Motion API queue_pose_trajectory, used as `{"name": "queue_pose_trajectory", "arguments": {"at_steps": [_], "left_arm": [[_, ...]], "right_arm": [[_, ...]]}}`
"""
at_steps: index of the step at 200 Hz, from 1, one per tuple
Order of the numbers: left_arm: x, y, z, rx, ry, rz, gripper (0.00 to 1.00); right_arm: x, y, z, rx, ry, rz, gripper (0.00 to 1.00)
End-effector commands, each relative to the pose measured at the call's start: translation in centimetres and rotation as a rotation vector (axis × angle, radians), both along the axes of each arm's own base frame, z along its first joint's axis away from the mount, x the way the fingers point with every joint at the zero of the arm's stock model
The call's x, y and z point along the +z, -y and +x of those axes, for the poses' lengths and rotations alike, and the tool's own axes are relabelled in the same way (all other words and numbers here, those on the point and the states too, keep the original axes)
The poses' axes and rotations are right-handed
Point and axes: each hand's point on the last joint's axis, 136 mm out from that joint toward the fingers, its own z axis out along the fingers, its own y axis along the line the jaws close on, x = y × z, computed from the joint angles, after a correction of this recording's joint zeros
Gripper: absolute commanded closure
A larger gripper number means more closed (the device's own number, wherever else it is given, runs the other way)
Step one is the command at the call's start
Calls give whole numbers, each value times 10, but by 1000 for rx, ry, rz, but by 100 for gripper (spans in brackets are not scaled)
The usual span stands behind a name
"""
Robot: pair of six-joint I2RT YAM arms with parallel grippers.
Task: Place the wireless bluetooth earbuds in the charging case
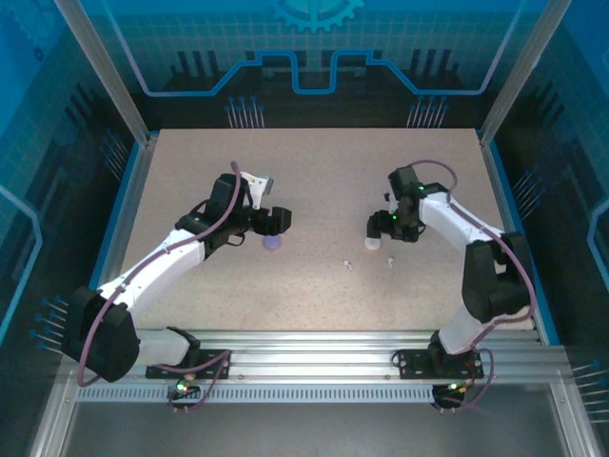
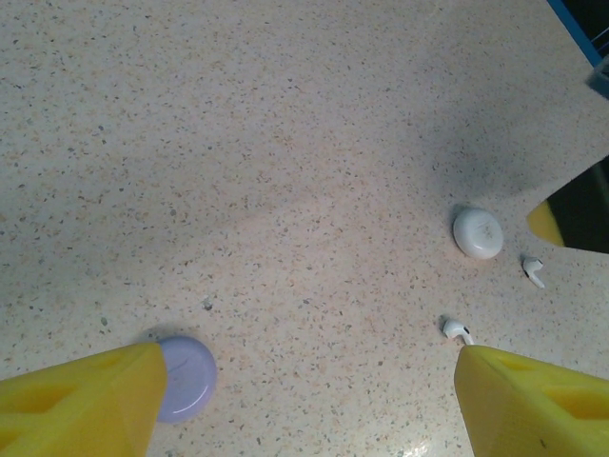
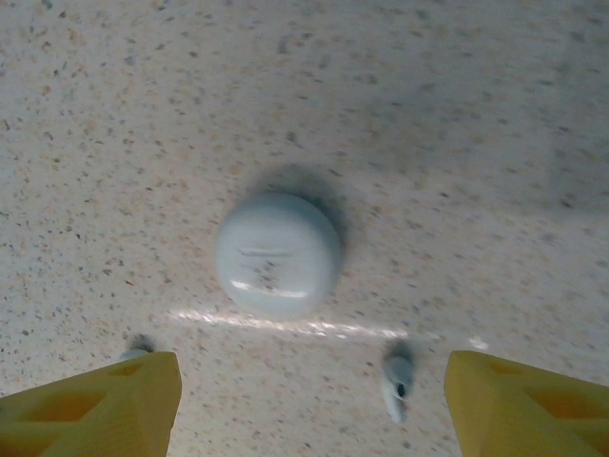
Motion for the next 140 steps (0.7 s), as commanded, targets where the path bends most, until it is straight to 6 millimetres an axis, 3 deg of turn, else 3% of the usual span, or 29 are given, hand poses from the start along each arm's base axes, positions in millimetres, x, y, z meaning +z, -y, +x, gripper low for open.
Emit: {"name": "queue_pose_trajectory", "arguments": {"at_steps": [1, 47, 140], "left_arm": [[7, 0, 1, -9, 19, 23, 19], [7, -1, -2, -12, 17, 33, 18], [4, -3, -4, -5, 13, 33, 18]], "right_arm": [[-2, -14, 7, 44, -26, -57, 27], [-17, -20, 17, 118, -68, -169, 28], [-42, -24, 19, 194, -179, -188, 32]]}}
